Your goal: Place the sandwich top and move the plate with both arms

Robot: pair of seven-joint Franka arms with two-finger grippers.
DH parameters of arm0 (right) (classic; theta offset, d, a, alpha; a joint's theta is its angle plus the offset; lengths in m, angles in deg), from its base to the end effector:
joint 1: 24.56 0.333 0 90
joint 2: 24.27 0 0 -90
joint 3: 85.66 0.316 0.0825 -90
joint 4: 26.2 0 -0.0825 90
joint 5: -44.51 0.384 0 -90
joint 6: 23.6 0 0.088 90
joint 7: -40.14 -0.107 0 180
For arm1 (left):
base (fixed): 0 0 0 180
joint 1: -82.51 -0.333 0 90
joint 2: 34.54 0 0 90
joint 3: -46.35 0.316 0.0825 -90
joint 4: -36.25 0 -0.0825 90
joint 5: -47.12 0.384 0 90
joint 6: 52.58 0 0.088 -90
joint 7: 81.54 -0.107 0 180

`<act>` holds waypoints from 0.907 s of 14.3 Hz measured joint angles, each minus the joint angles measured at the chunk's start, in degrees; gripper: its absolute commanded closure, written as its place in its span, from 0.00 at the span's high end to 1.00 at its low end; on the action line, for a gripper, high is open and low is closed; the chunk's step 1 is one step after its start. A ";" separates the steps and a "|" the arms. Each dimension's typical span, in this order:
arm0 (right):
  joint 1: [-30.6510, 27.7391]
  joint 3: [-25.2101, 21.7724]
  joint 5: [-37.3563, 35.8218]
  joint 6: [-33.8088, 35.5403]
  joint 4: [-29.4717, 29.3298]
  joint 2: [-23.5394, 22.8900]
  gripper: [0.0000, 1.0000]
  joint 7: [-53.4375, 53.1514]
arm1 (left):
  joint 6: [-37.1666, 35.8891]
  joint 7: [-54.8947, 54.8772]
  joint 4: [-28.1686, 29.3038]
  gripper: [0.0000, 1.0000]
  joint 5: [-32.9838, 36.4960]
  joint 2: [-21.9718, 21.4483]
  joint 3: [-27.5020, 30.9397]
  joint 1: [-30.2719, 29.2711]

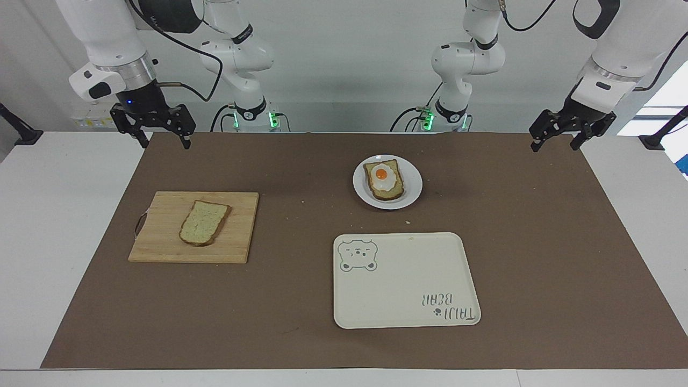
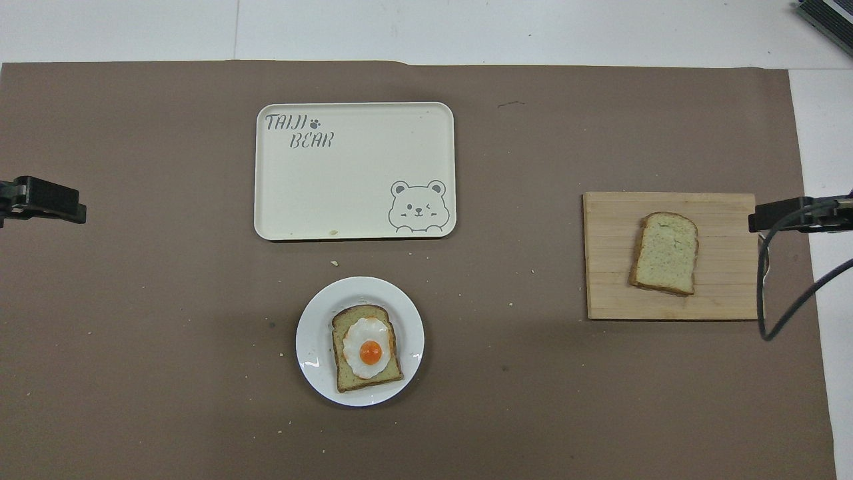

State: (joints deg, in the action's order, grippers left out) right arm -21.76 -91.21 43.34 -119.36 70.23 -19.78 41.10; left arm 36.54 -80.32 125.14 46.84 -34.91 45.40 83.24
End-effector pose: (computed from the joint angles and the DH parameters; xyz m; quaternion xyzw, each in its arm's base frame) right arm 0.5383 -0.0299 0.6228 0.9993 -0.0149 0.0329 0.0075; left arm 0.5511 -0.0167 0.6358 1.0000 -0.0041 0.0052 0.0025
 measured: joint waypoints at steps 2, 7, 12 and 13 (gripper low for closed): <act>-0.04 -0.02 0.00 -0.01 0.03 0.00 1.00 0.00 | 0.00 0.00 0.00 1.00 0.00 0.00 0.00 0.00; -0.41 -0.18 0.45 -4.65 3.54 -0.29 1.00 0.00 | 0.00 0.00 0.00 1.00 0.00 0.00 0.00 0.00; -2.41 -0.25 1.06 -13.18 8.73 -5.26 1.00 0.00 | 0.00 0.00 0.00 1.00 0.00 0.00 0.00 0.00; -3.42 -0.27 2.57 -16.42 10.60 -6.82 1.00 0.09 | 0.00 0.00 0.00 1.00 0.00 0.00 0.00 0.00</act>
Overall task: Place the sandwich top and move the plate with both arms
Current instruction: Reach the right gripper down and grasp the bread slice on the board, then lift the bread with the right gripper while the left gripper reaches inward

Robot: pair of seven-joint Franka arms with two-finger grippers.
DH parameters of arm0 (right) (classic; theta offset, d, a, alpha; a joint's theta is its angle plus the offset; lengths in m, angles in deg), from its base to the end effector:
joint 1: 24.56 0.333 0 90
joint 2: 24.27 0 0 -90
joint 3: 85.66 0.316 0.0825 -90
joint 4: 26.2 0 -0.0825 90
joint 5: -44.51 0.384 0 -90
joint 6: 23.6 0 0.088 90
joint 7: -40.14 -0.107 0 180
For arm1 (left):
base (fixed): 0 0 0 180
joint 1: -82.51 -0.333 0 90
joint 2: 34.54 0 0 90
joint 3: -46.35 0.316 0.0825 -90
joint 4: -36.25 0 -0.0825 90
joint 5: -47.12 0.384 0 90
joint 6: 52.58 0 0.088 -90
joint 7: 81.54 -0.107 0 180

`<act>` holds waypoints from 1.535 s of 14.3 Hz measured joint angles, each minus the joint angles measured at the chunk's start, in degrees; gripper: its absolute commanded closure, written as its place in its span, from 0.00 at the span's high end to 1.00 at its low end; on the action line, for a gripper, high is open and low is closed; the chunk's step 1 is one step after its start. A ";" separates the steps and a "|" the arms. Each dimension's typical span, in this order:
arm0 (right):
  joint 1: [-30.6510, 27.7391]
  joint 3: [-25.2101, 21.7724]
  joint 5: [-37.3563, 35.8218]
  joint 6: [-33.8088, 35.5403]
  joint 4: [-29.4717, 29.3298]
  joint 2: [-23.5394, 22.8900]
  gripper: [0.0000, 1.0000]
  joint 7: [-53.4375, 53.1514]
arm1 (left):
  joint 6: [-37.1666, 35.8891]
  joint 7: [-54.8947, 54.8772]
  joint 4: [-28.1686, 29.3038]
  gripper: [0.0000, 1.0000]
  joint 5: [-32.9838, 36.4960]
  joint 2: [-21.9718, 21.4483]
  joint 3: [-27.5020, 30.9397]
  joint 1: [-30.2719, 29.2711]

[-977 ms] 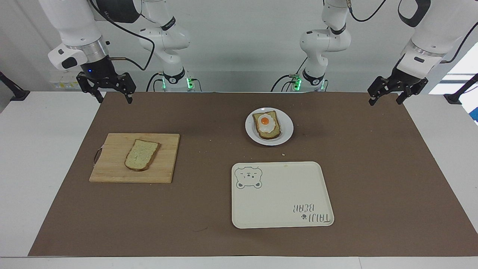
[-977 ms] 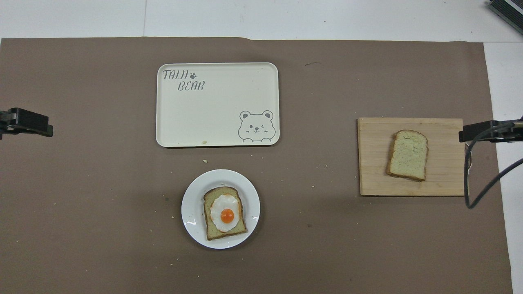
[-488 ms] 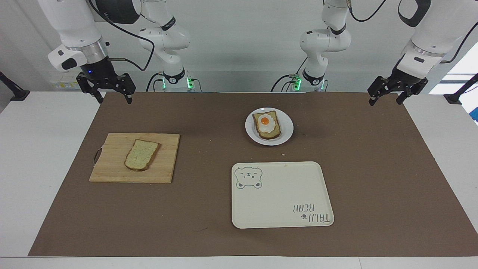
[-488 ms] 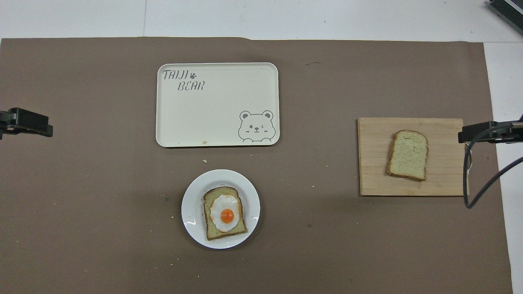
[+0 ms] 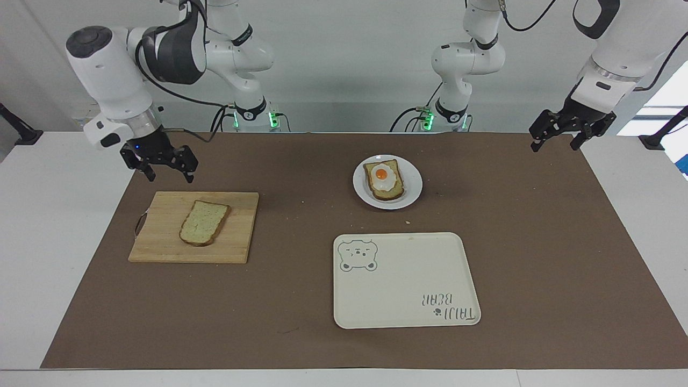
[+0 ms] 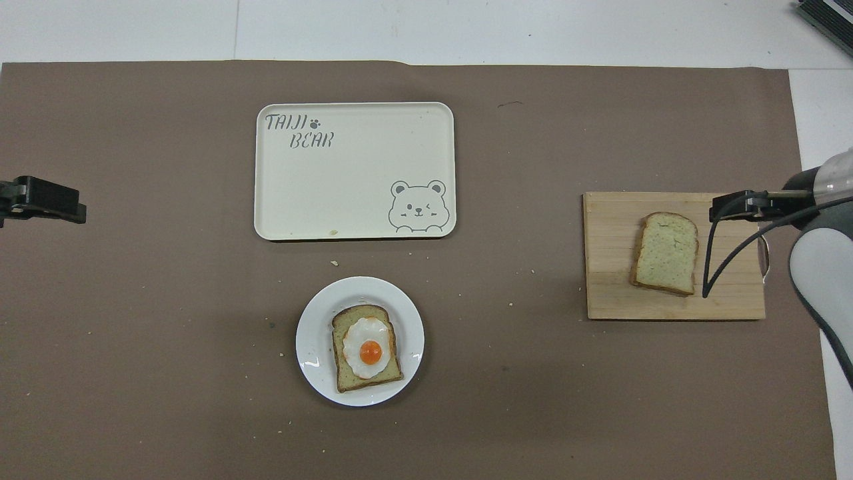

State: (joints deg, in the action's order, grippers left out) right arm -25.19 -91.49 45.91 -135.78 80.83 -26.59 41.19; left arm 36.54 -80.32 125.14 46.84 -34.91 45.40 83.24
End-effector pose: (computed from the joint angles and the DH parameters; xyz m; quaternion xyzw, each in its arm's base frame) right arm 0.5746 -0.0627 0.4936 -0.9983 0.0514 -0.0254 0.0077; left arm 0.5511 -0.0167 0.6358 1.0000 -0.0041 0.0052 0.0025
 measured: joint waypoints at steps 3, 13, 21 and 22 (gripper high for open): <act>-2.38 -0.06 5.33 -10.60 6.52 -3.14 1.00 4.32 | 0.00 0.00 0.00 1.00 0.00 0.00 0.00 0.00; -5.02 -0.11 9.40 -22.13 16.54 -7.76 0.72 10.07 | -0.30 0.00 0.59 1.00 -1.29 -0.66 0.01 -0.05; -5.64 -0.08 9.75 -22.15 16.79 -8.24 0.00 10.78 | 1.12 -11.32 10.27 1.00 -14.58 -2.20 0.53 -5.22; -5.74 -0.07 9.80 -22.15 16.79 -8.24 0.00 10.78 | 2.83 -13.50 12.66 1.00 -16.10 -2.41 0.51 -5.24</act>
State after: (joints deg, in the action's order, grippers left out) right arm -30.92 -91.56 55.71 -157.92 97.61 -34.83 51.97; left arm 39.37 -93.82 137.80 30.74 -37.32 45.91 78.00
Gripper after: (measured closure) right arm 0.696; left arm 0.000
